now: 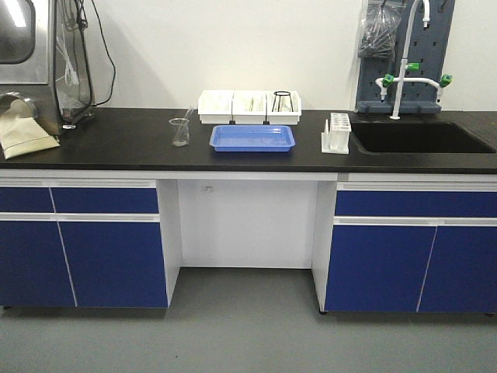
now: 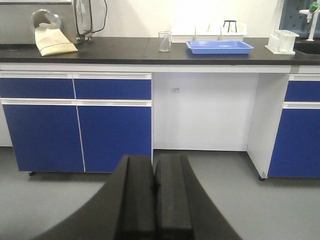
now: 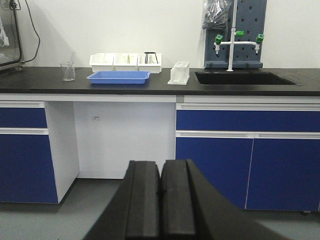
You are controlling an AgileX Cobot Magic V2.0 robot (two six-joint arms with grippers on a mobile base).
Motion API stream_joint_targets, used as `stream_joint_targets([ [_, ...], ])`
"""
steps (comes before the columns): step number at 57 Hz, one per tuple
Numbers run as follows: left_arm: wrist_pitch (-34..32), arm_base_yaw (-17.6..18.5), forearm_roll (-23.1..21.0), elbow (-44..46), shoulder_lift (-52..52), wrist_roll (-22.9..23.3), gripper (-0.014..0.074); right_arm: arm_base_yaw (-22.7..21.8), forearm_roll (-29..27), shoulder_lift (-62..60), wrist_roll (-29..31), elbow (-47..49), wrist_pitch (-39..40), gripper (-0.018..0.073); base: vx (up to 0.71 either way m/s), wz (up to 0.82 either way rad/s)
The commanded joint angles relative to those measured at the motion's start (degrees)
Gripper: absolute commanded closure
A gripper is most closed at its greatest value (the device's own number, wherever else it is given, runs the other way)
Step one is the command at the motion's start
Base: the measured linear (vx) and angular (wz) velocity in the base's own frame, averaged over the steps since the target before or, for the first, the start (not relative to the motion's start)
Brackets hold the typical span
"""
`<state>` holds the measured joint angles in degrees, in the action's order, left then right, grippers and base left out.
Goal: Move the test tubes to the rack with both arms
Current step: 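Drive the base forward to the bench facing the white bins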
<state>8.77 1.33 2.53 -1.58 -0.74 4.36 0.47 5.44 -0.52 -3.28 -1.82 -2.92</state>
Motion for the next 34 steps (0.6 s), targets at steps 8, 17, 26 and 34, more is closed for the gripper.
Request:
stream_joint_targets([
  [8,-4.51,0.0,-0.23,1.53,-0.62,0.23,0.0601,0.09,0.26,-0.71,0.3,-0.73,4.59,0.0568,0.26,-0.06],
  [17,-4.51,0.0,-0.23,1.53,-0.62,0.23,0.0601,0.09,0.26,-0.71,0.3,-0.73,4.59,0.0568,0.3,-0.06],
  [26,-4.51,0.0,-0.23,1.53,-0.62,0.23,0.0601,0.09,0.26,-0.71,0.3,-0.73,4.59,0.0568,0.35,-0.07],
  [34,-4.51,0.0,-0.23,1.53,-0.62,0.23,0.0601,0.09,0.26,-0.71,0.3,-0.73,4.59,0.0568,0.39,-0.06],
])
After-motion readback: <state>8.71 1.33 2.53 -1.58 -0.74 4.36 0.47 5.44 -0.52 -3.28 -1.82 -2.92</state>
